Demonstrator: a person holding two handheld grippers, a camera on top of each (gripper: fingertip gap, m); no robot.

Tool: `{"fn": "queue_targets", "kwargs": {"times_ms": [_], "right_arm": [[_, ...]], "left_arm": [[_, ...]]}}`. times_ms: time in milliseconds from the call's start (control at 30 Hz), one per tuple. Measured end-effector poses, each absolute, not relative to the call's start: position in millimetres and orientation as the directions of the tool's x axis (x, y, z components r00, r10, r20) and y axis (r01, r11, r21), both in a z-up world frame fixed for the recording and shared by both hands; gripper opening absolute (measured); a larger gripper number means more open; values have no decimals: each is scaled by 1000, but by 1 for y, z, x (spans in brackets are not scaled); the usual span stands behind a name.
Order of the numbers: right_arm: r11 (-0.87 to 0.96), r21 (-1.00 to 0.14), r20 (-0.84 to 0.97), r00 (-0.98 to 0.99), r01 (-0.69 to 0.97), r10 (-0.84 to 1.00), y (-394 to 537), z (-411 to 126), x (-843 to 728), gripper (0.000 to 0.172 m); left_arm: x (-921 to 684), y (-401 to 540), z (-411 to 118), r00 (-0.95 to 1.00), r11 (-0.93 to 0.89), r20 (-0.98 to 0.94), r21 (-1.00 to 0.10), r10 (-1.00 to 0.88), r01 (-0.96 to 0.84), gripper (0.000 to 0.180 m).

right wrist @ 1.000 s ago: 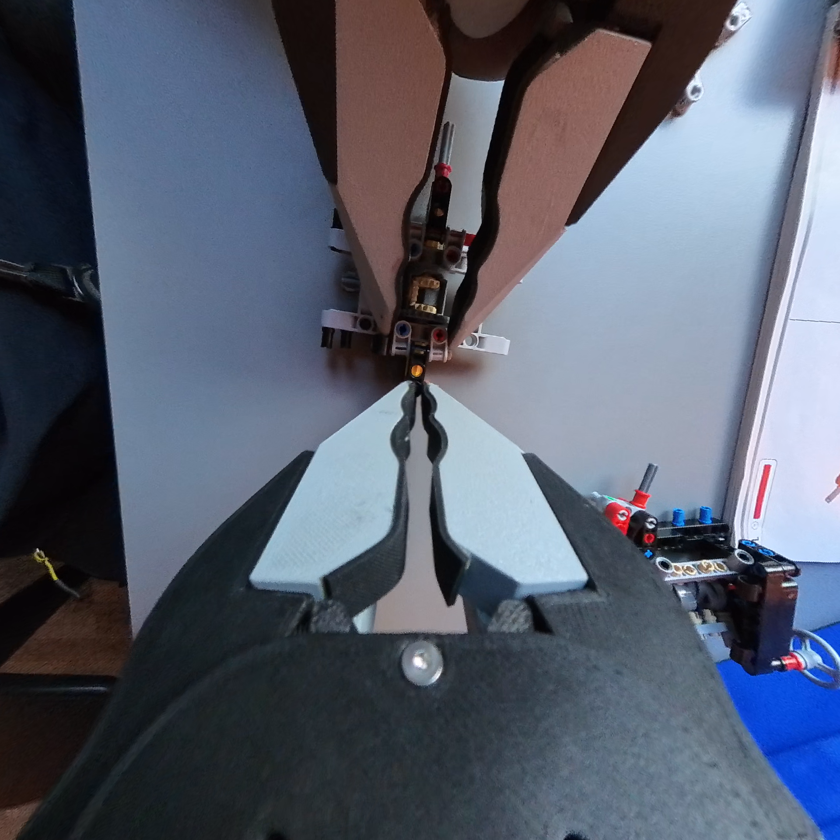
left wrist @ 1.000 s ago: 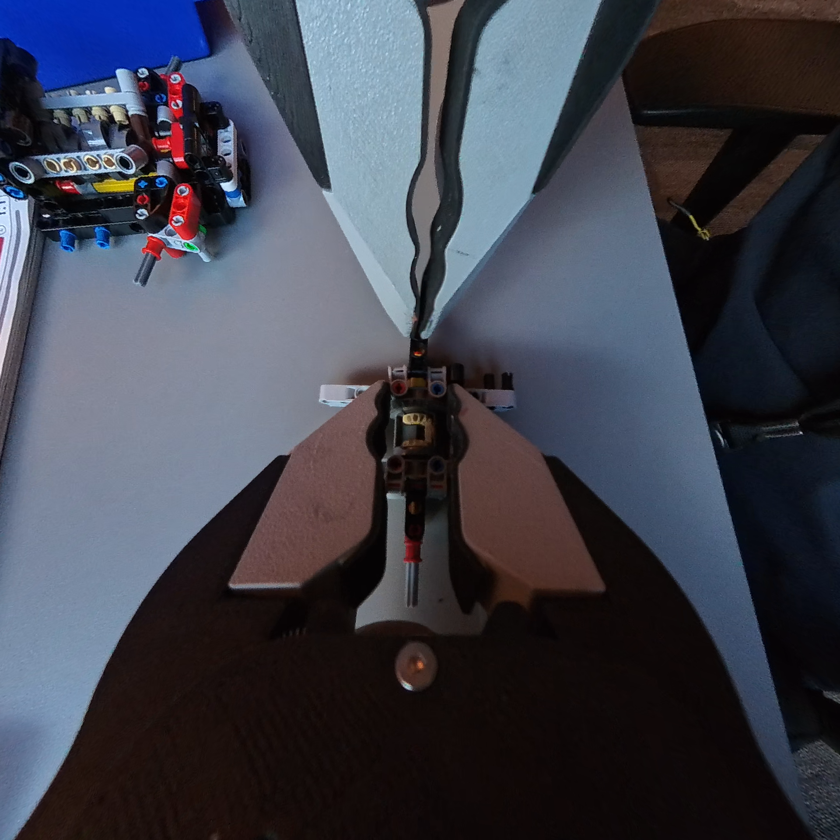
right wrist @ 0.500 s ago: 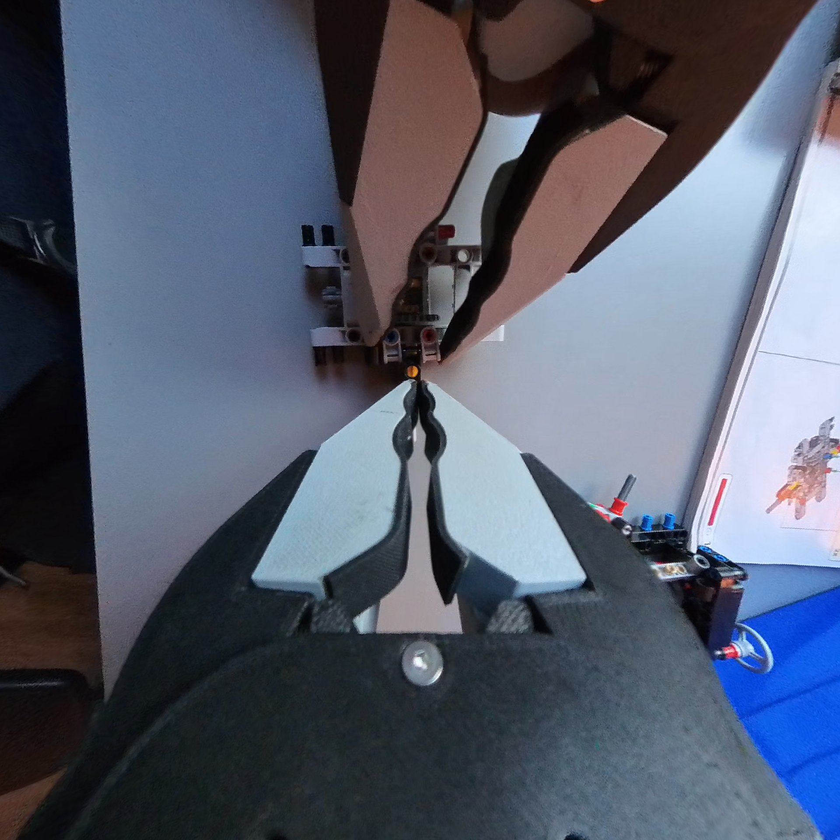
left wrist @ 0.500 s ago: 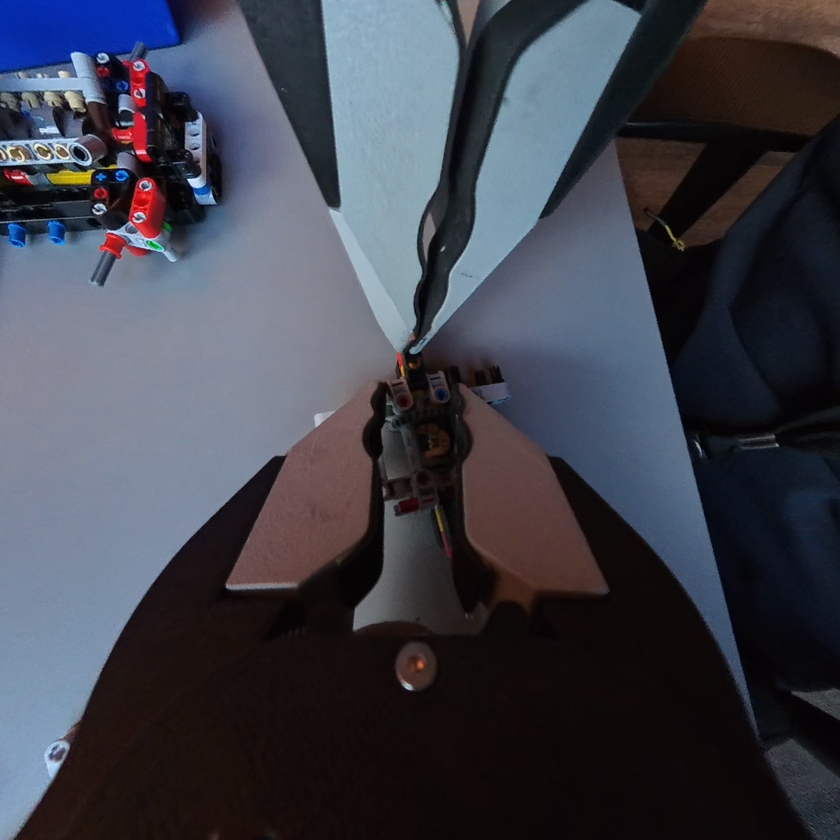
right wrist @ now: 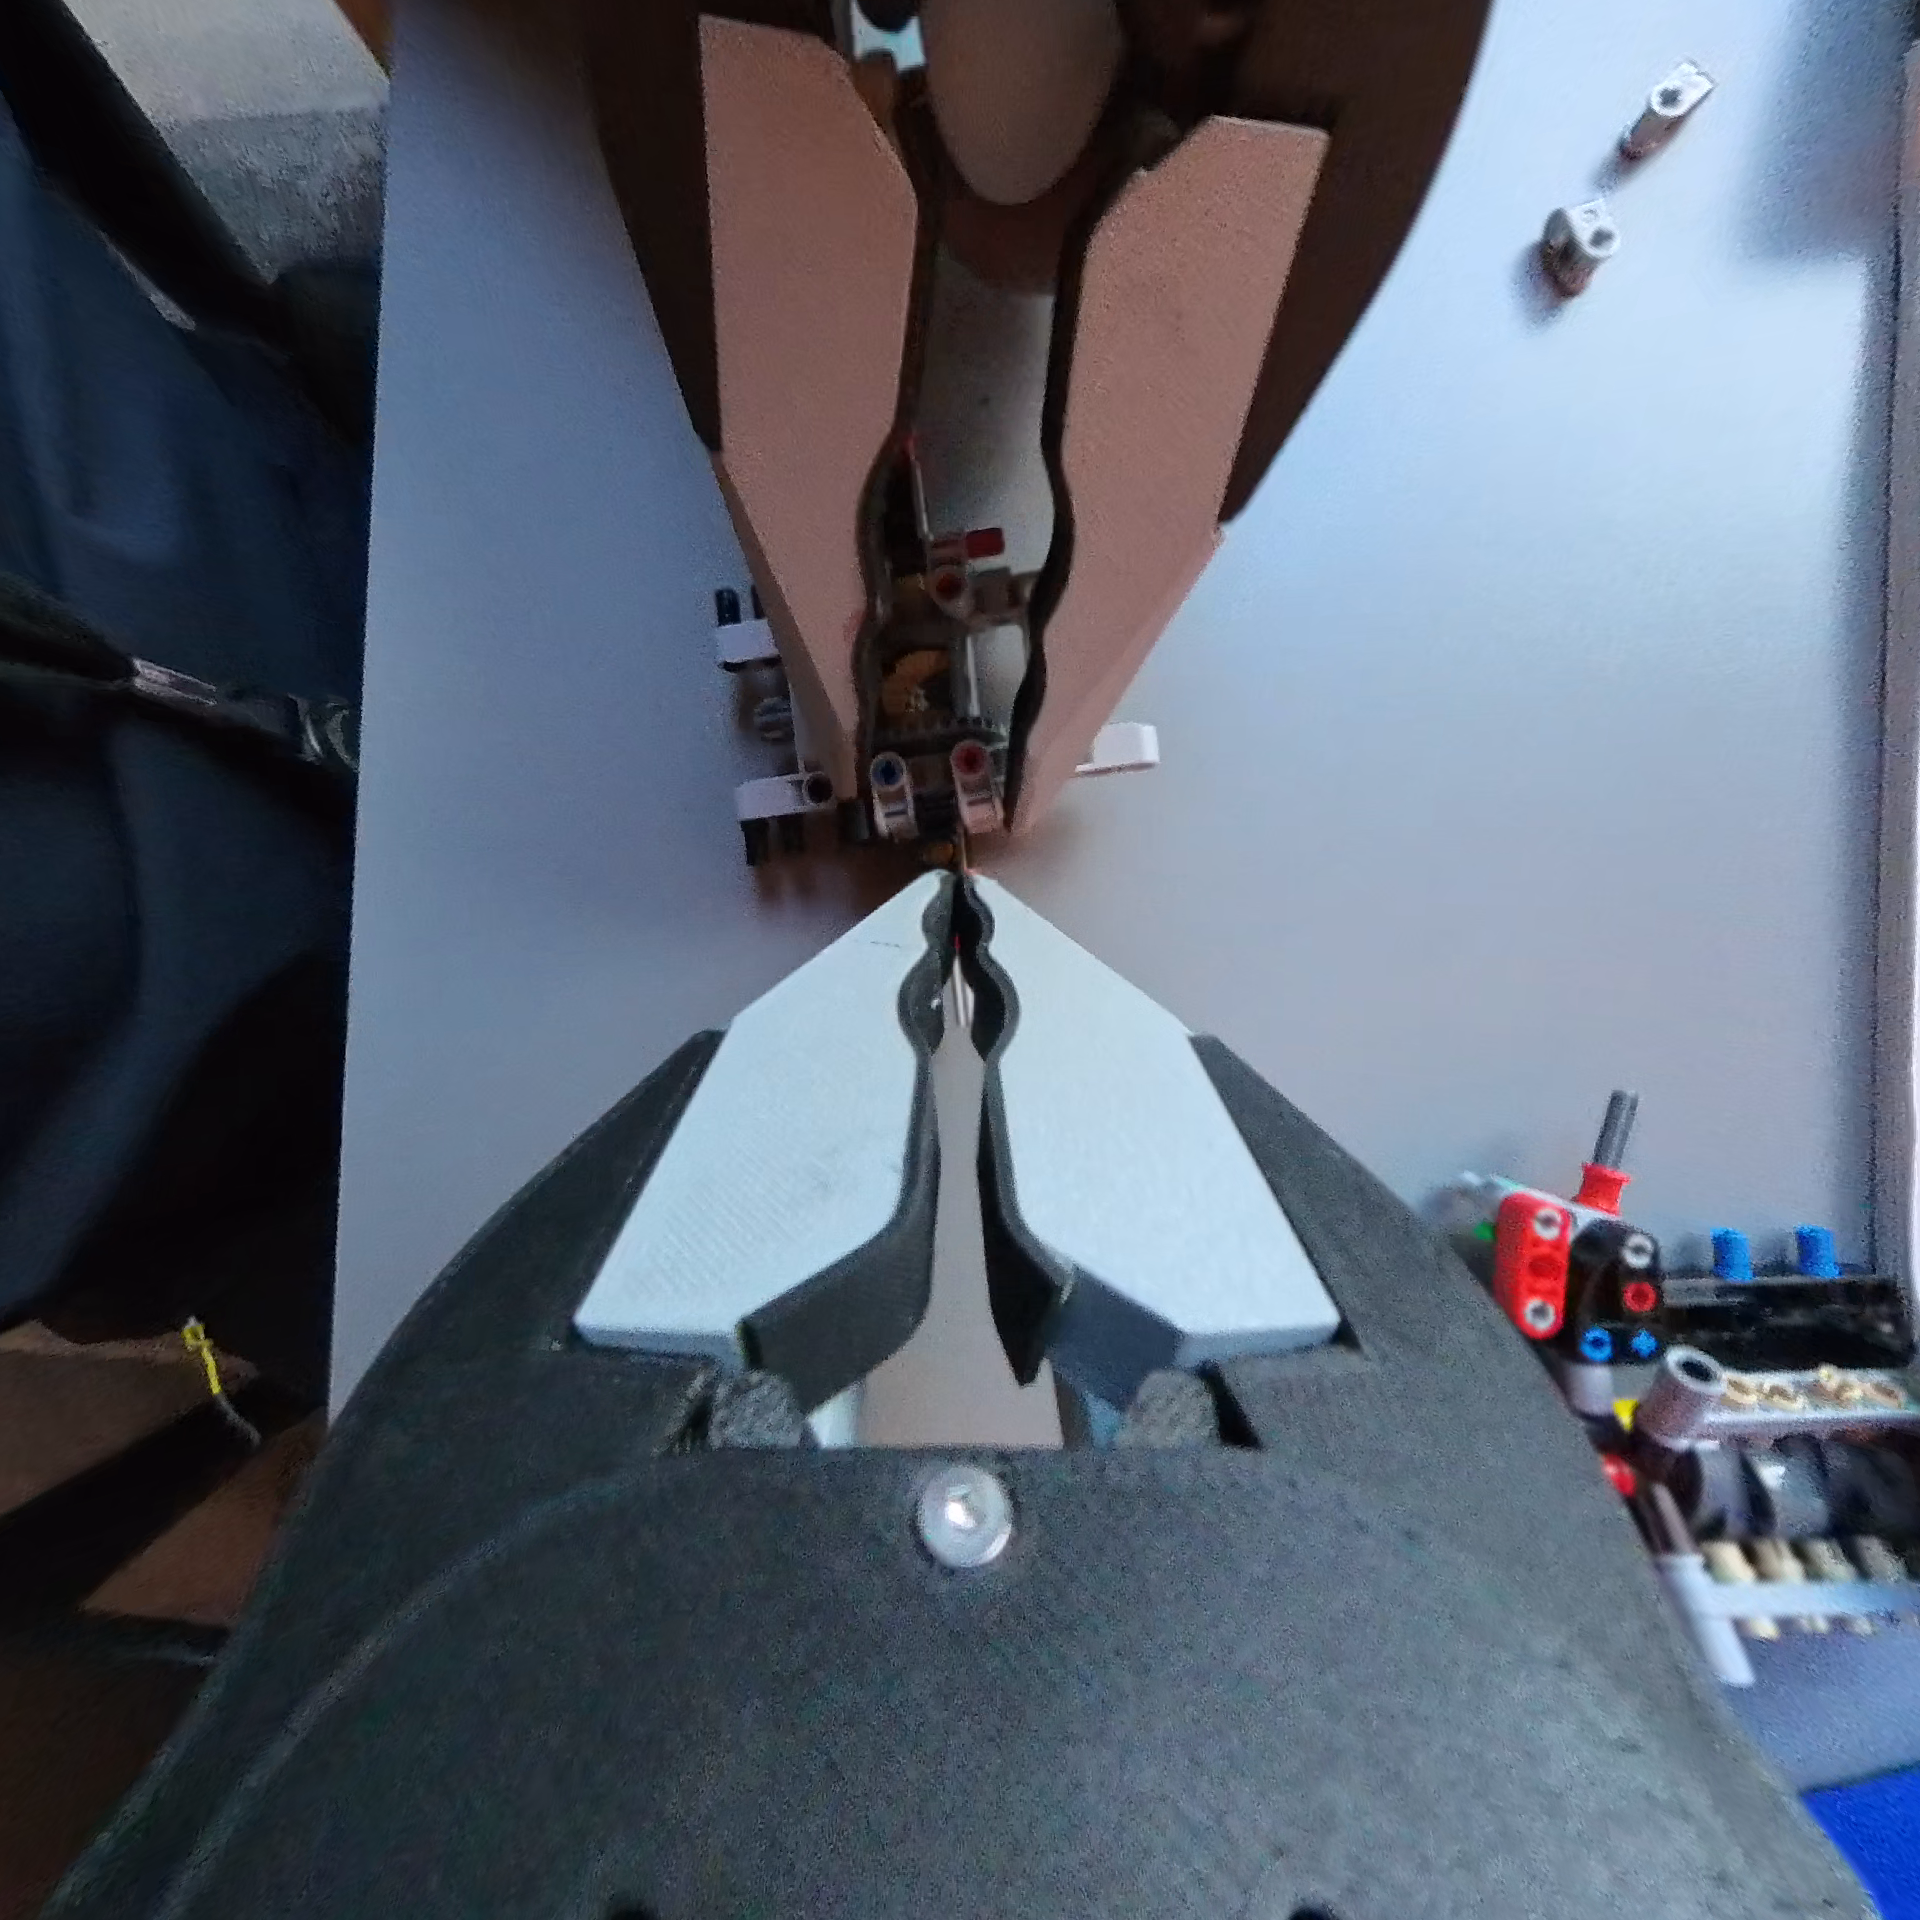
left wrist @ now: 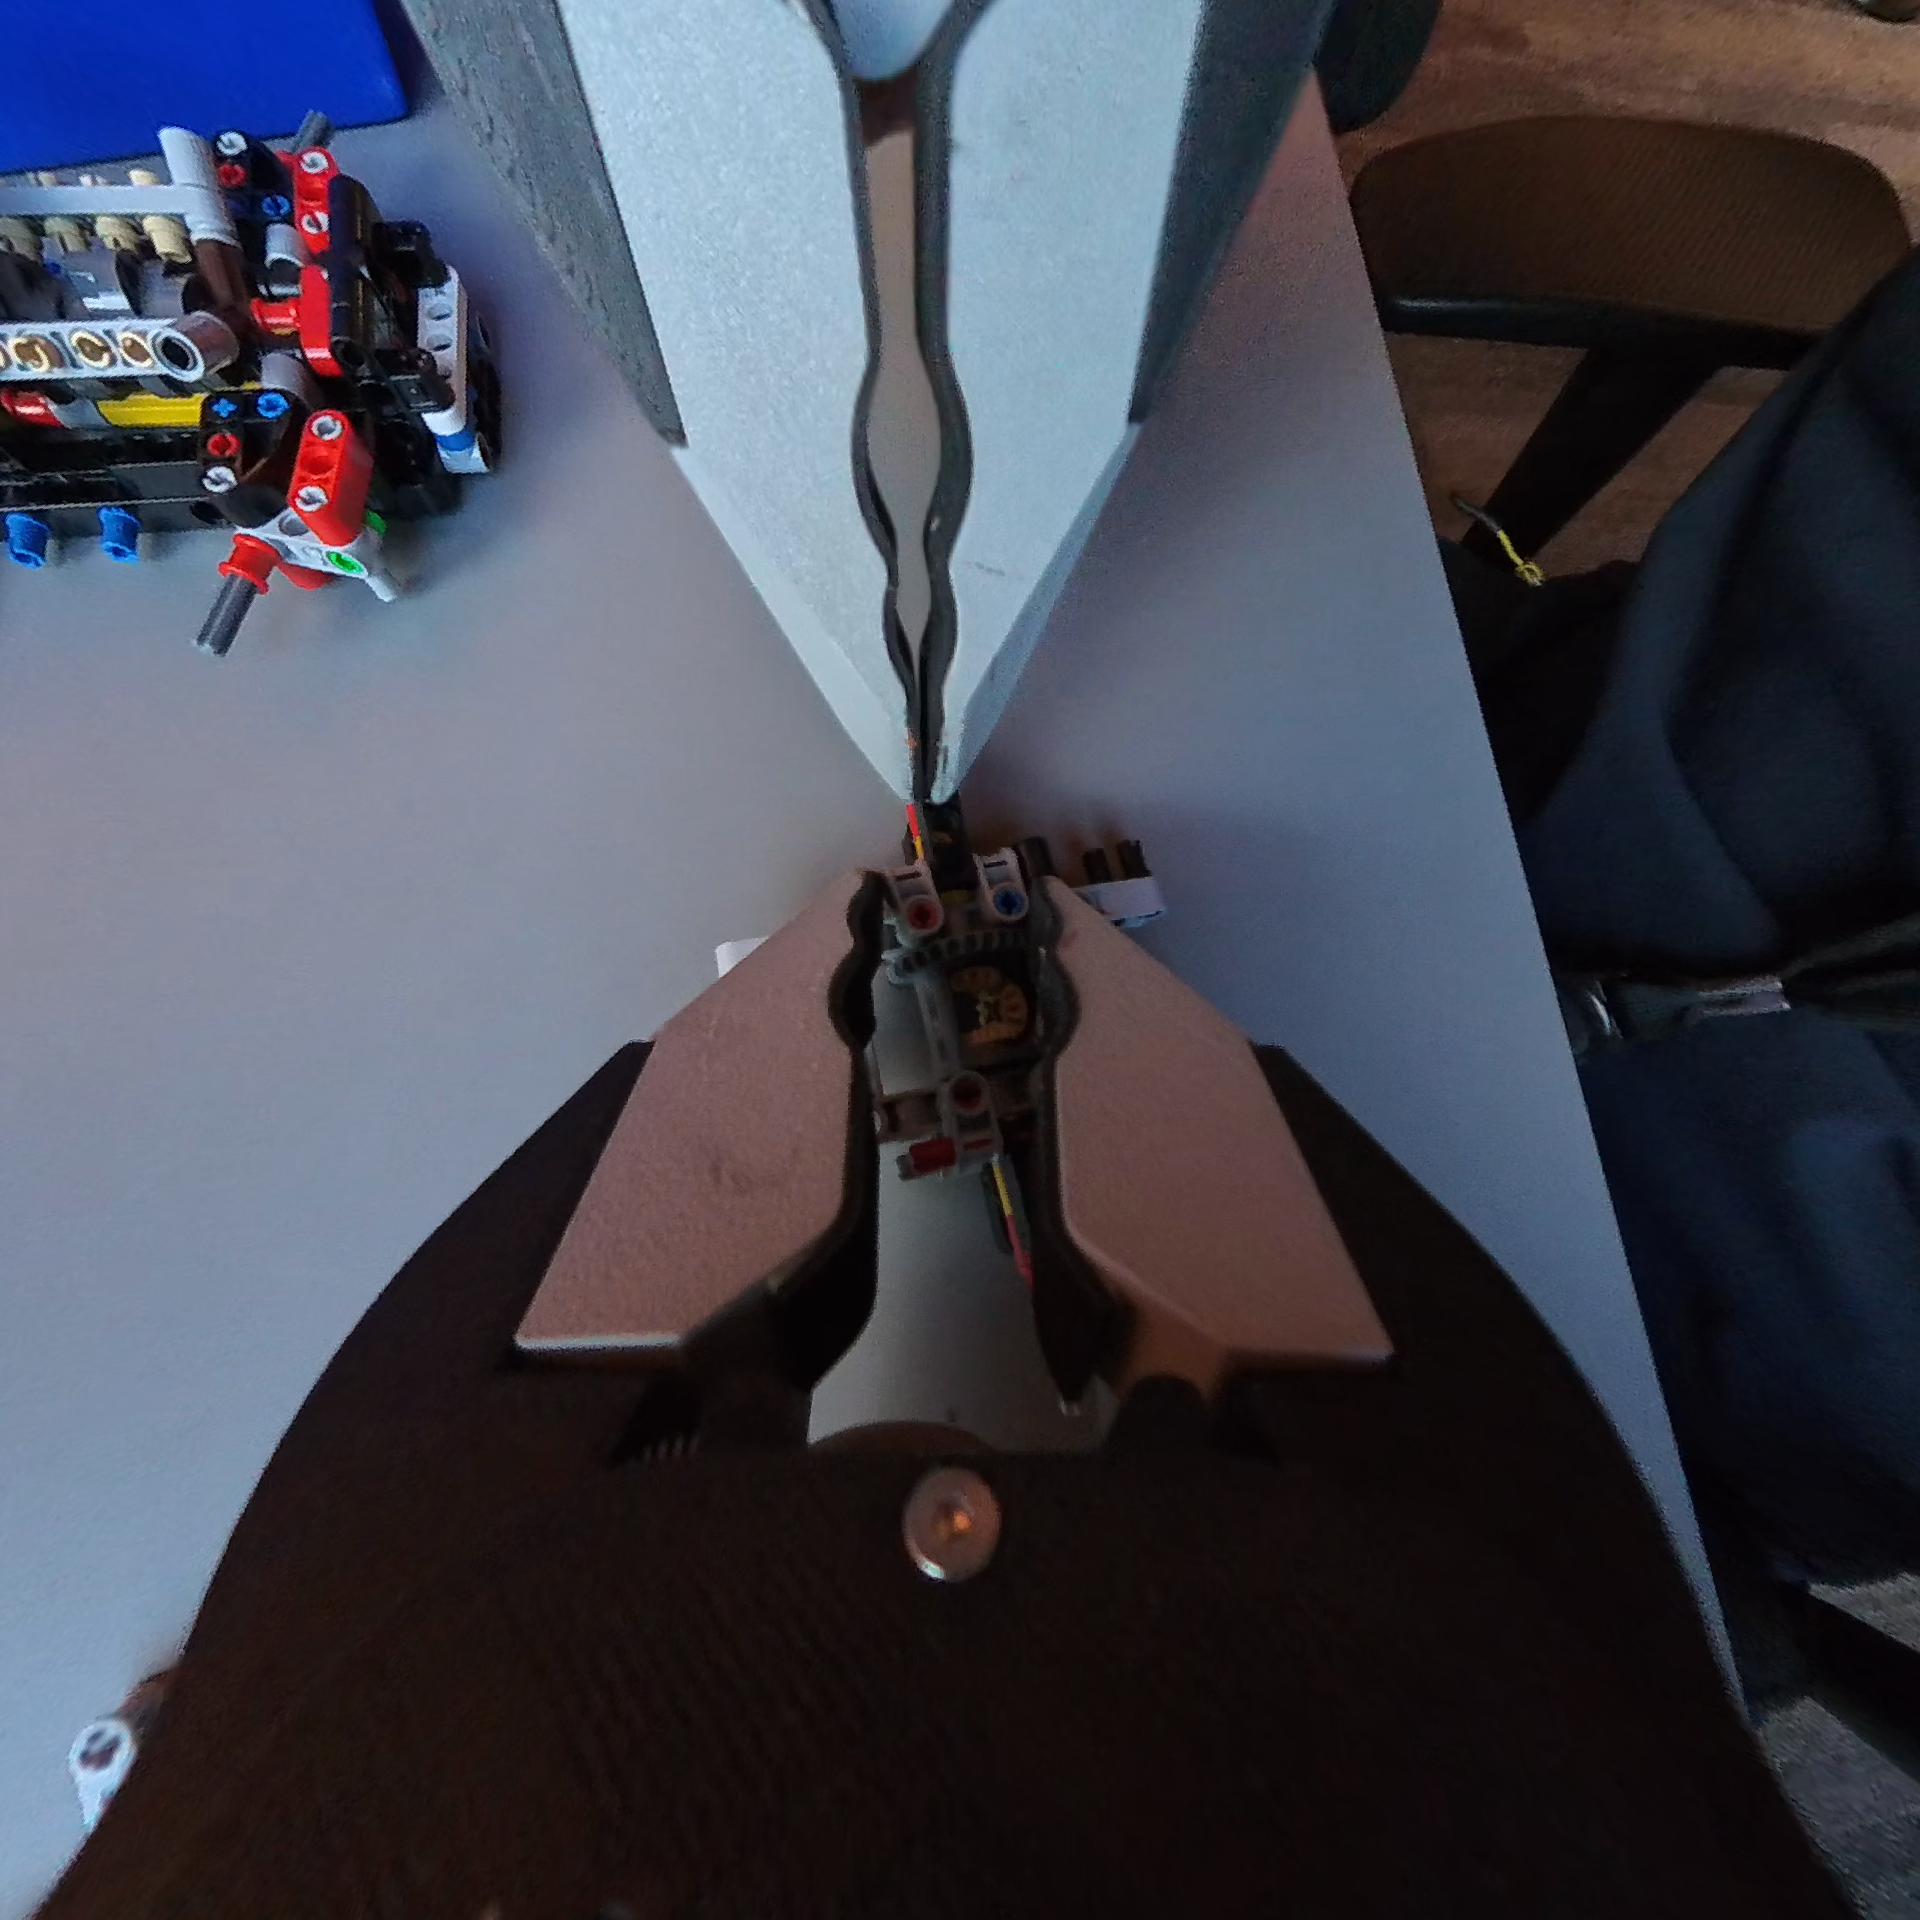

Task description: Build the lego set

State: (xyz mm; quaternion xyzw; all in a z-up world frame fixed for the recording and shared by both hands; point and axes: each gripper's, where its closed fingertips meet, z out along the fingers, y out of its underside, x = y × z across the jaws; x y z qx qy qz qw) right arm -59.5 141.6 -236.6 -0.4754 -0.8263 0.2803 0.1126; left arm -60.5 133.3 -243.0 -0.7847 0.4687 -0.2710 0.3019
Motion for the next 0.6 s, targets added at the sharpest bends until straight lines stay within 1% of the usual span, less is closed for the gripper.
{"fn": "queue_targets", "kwargs": {"times_ms": [100, 167, 333, 433, 500, 567, 600], "right_arm": [[344, -612, -60, -475, 712, 878, 152, -226, -60, 0], [328, -643, -79, -486, 692, 870, 148, -214, -60, 0], [498, -491, 35, -555, 714, 831, 143, -230, -52, 0], [539, -472, 125, -552, 698, 824, 147, -229, -58, 0], [526, -469, 117, -540, 709, 833, 148, -229, -56, 0], [492, -481, 94, -515, 726, 852, 148, -228, -57, 39], [474, -471, 67, -506, 744, 860, 148, -230, -54, 41]], "left_arm": [[-60, 134, -243, 416, -376, 137, -727, -899, -575, 26], [-60, 134, -243, 416, -377, 138, -728, -899, -573, 26], [-60, 134, -243, 419, -380, 138, -725, -897, -574, 26], [-60, 134, -243, 422, -381, 139, -728, -896, -570, 26], [-59, 134, -243, 422, -381, 139, -729, -896, -569, 25], [-59, 134, -243, 423, -382, 140, -730, -895, -567, 25], [-59, 134, -243, 422, -381, 140, -730, -896, -568, 25]]}}
